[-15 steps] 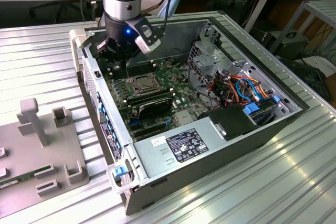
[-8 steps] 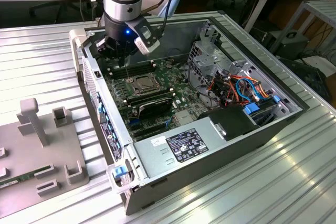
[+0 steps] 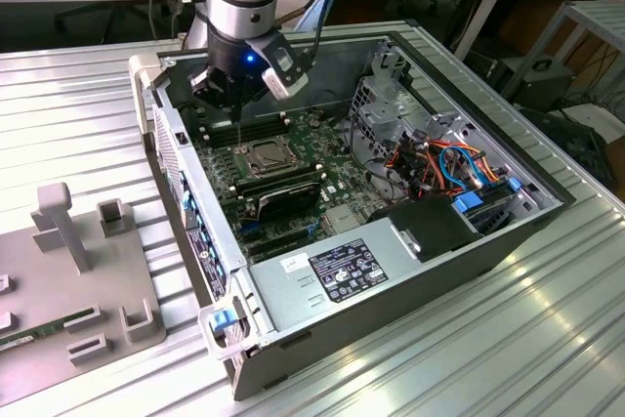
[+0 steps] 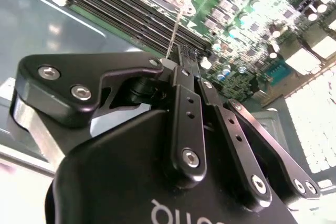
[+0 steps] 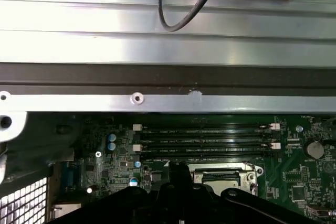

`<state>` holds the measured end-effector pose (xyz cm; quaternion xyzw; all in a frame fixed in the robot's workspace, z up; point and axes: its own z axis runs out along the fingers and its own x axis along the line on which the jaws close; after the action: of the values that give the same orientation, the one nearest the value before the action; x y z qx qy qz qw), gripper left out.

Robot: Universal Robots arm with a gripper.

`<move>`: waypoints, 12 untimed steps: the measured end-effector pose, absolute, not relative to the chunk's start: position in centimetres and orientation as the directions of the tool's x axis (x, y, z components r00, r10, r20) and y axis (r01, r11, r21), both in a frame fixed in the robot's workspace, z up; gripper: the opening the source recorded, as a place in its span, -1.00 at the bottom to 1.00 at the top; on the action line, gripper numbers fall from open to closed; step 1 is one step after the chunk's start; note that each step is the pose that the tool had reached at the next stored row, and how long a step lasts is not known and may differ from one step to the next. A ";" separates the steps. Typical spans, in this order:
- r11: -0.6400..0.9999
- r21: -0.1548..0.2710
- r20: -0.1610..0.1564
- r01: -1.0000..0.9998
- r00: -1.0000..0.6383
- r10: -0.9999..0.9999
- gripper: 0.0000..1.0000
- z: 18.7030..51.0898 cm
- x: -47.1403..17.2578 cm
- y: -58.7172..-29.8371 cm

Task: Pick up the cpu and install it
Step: 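Install the first cpu locking lever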

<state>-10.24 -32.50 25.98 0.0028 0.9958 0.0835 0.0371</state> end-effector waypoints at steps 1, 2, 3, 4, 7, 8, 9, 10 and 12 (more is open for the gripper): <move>0.986 0.167 -0.073 -0.001 -0.997 0.012 -0.79 26.0 -9.7 -32.5; 0.986 0.167 -0.073 -0.001 -0.997 0.012 -0.79 26.0 -9.2 -32.5; 0.986 0.167 -0.073 -0.001 -0.997 0.012 -0.79 26.0 -8.9 -32.5; 0.986 0.167 -0.073 -0.001 -0.997 0.012 -0.79 26.0 -8.4 -32.5; 0.986 0.167 -0.073 -0.001 -0.997 0.012 -0.79 26.0 -8.4 -32.5; 0.986 0.168 -0.073 -0.001 -0.997 0.012 -0.79 26.0 -8.4 -32.5; 0.985 0.171 -0.073 -0.001 -0.997 0.012 -0.79 25.8 -8.3 -32.5; 0.985 0.174 -0.073 0.000 -0.997 0.012 -0.79 25.6 -8.1 -32.5; 0.984 0.176 -0.072 0.000 -0.997 0.012 -0.79 25.3 -7.9 -32.5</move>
<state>-7.85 -32.51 25.34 0.0030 0.9954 0.0884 0.0365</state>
